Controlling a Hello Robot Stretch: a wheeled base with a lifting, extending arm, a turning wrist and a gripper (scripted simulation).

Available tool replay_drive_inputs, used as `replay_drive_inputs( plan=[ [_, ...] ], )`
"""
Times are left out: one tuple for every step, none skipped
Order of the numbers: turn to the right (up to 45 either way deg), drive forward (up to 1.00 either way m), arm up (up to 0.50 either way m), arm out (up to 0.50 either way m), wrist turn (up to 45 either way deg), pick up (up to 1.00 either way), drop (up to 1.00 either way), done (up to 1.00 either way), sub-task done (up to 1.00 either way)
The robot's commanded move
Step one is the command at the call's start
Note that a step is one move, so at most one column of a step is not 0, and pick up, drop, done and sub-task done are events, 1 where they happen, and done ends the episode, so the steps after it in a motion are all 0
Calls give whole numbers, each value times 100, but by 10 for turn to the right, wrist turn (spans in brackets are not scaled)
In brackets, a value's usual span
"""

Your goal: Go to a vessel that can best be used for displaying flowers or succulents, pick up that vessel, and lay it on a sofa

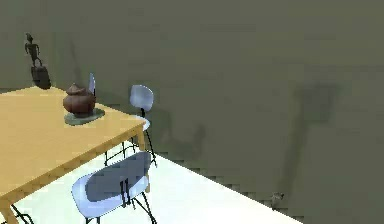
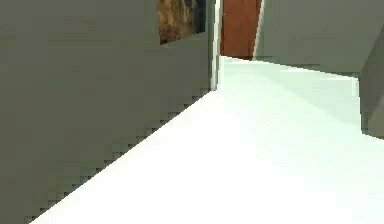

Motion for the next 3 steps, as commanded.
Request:
replay_drive_inputs(
  plan=[
    [210,0,0,0,0,0,0,0,0],
    [0,35,0,0,0,0,0,0,0],
    [-450,0,0,0,0,0,0,0,0]
  ],
)
